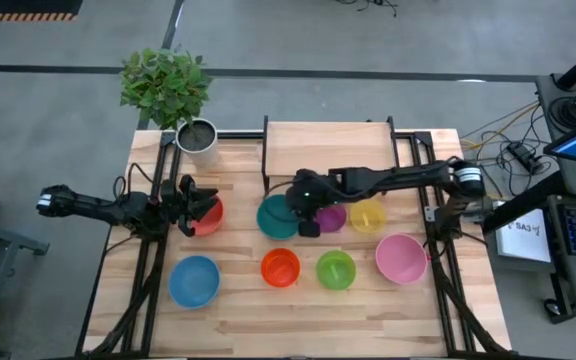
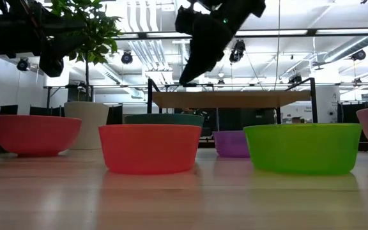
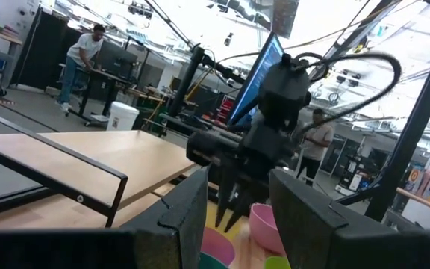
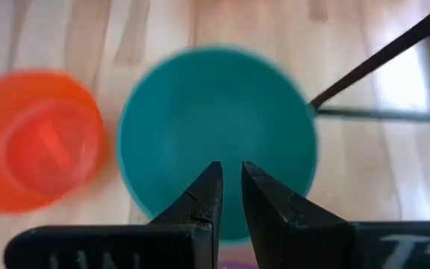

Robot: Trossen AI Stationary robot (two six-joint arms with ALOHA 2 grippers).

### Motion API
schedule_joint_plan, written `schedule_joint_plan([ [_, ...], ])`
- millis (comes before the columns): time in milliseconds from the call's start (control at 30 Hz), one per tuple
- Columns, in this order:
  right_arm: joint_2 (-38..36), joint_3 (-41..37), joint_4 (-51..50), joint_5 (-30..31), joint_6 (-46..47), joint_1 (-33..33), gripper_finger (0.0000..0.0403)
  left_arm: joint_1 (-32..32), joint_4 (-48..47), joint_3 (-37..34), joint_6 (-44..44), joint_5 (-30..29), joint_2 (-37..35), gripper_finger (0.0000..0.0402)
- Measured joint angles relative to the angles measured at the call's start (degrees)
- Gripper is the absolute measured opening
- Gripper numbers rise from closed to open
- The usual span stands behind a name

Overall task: Place and stack bowls onto a shelf
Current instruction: Put the large dark green bowl on the shelf

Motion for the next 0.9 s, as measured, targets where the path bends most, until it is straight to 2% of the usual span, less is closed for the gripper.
schedule_joint_plan([
  [333,5.9,4.8,-1.6,0.0,-1.6,1.0,0.0043,0.0,0.0,0.0,1.1,0.0,0.0,0.0129],
  [700,5.9,5.0,0.4,0.0,2.4,1.4,0.0045,0.0,-0.1,0.0,1.7,-0.1,0.0,0.0129],
  [800,5.9,5.0,0.4,0.1,2.3,2.5,0.0061,0.0,-0.1,0.0,1.8,-0.1,0.1,0.0129],
  [900,5.9,5.0,0.4,0.0,2.4,3.8,0.0097,0.0,-0.1,0.0,1.7,-0.1,0.1,0.0129],
])
